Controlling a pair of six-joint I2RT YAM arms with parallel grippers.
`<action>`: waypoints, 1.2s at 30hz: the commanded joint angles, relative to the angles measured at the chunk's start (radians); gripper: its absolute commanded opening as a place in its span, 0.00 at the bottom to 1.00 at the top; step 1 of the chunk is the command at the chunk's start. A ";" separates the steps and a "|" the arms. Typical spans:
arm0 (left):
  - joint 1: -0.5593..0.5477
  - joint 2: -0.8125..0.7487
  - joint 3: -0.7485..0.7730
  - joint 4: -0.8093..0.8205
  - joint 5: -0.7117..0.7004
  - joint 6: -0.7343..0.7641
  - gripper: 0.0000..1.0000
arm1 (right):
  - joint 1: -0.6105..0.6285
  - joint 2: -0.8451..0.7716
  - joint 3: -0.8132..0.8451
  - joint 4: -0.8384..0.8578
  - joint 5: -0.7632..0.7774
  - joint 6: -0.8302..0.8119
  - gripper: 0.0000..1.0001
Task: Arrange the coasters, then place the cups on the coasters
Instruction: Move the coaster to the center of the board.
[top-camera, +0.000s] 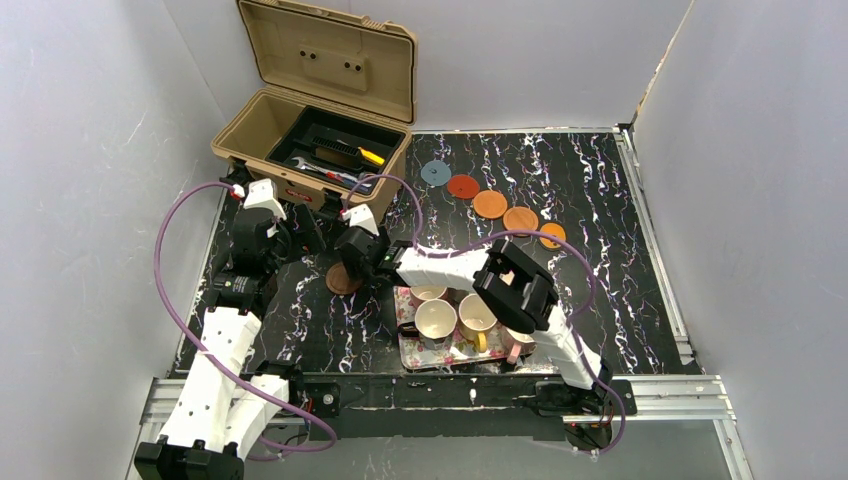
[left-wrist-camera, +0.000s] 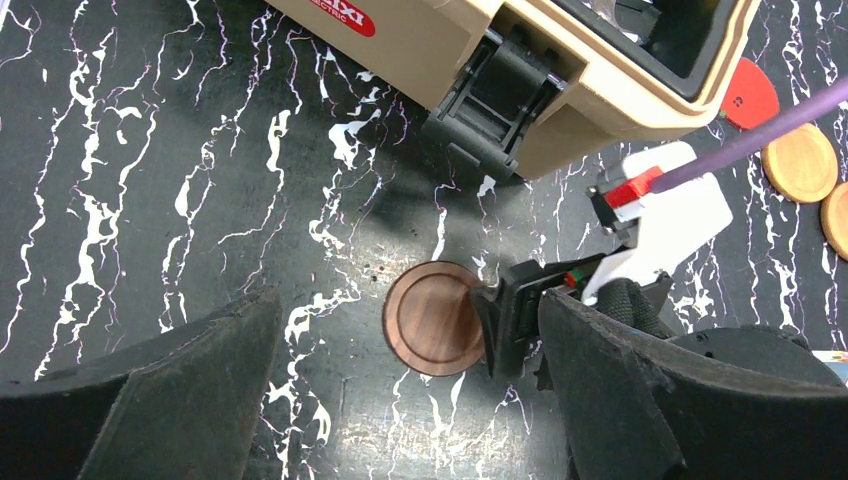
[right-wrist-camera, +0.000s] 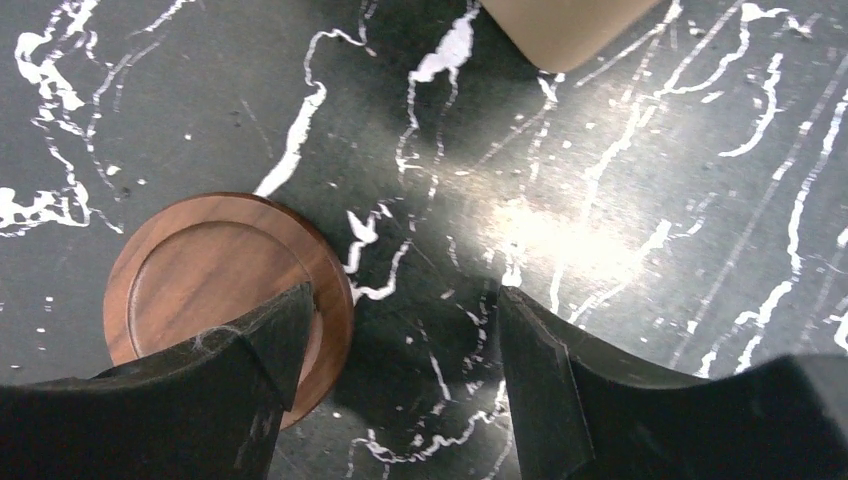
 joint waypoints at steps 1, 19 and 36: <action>-0.001 -0.002 -0.001 0.007 -0.014 0.010 0.98 | -0.010 -0.055 -0.084 -0.057 0.090 -0.018 0.74; 0.000 -0.005 -0.002 -0.004 -0.031 0.015 0.98 | -0.151 -0.196 -0.332 0.005 0.078 -0.011 0.69; 0.000 -0.004 0.001 -0.009 -0.035 0.014 0.98 | -0.277 -0.307 -0.506 0.046 0.058 0.006 0.68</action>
